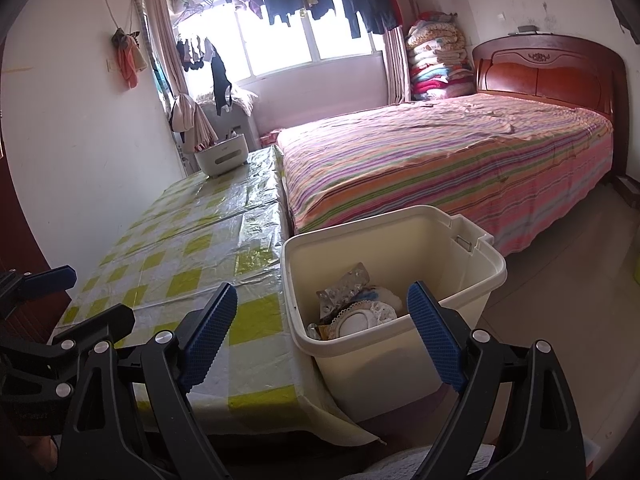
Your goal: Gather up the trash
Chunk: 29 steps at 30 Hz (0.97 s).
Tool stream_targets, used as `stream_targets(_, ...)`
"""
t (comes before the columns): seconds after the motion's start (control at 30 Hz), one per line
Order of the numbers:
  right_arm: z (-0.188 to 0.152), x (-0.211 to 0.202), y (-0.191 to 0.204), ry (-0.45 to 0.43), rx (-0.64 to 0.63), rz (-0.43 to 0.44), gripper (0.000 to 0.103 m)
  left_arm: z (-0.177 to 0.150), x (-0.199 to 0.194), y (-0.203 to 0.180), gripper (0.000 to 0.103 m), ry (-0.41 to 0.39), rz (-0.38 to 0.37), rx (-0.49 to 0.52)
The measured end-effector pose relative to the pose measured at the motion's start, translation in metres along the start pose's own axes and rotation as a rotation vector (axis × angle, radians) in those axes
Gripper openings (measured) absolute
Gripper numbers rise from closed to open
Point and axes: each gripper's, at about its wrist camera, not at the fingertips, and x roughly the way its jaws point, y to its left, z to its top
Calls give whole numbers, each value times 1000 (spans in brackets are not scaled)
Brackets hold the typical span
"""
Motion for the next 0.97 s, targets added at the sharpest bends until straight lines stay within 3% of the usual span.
stream_targets(0.17,0,0,0,-1,-1,0,86,1,-2,-3,91,-2,-11,9)
stream_targets(0.4,0,0,-1,-1,0,1,86,-1,-10,-3,91,-25,-94,-7)
stream_targets(0.97,-3,5,-4,9,3,-1,86,-1,7,-1,91,37,3,-11)
